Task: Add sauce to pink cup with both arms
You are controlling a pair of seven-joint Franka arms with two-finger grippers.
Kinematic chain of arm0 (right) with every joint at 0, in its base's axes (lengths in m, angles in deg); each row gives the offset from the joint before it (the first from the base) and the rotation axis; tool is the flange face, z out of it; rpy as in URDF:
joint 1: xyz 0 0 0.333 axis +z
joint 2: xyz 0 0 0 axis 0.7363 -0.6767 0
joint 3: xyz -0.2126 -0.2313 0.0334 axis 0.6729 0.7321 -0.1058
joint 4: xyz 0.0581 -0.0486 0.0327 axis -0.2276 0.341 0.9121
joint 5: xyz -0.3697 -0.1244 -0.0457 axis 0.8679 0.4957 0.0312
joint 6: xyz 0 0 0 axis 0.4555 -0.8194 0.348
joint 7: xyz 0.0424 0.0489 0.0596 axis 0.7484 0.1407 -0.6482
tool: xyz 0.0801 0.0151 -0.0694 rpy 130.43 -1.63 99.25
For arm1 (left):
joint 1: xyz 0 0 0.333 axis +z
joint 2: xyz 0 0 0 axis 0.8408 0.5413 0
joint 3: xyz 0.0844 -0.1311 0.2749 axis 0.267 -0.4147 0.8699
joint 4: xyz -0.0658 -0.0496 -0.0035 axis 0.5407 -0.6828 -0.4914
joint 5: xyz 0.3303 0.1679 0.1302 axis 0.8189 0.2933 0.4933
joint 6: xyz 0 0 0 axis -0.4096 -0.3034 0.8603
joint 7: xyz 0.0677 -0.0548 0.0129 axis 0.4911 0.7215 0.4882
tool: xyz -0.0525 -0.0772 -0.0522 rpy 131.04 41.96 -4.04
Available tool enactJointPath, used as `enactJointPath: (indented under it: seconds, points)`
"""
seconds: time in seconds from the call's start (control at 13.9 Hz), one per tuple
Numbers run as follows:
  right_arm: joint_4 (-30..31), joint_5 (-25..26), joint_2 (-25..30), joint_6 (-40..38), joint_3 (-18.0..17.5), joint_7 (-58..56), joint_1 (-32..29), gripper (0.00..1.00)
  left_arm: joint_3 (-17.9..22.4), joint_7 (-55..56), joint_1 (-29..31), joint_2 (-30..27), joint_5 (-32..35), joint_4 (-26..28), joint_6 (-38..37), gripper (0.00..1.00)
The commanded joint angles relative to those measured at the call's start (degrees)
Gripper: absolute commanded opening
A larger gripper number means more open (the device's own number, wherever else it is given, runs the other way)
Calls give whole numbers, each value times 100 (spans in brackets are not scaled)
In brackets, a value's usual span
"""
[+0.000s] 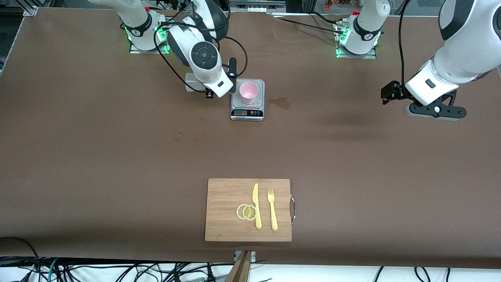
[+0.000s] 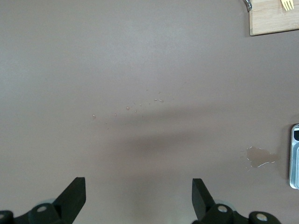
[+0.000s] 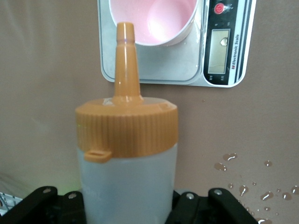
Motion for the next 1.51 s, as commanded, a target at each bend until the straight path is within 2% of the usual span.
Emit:
enactJointPath:
  seconds: [0.0, 0.29, 1.08, 1.44]
  points:
    - [5, 248, -37, 27, -15, 223, 58, 2, -10, -16, 27, -81, -7, 24, -33, 100]
    - [-416, 555, -291, -244, -24, 452, 93, 2, -10, 19, 27, -81, -7, 15, -24, 100]
    - [-1743, 925, -1083, -1185, -24, 935, 286, 2, -27, -24, 18, -28, -7, -56, -33, 100]
    - [-1780, 1022, -1154, -1212, -15, 1076, 392, 2, -18, -34, 18, -19, -7, -56, -41, 100]
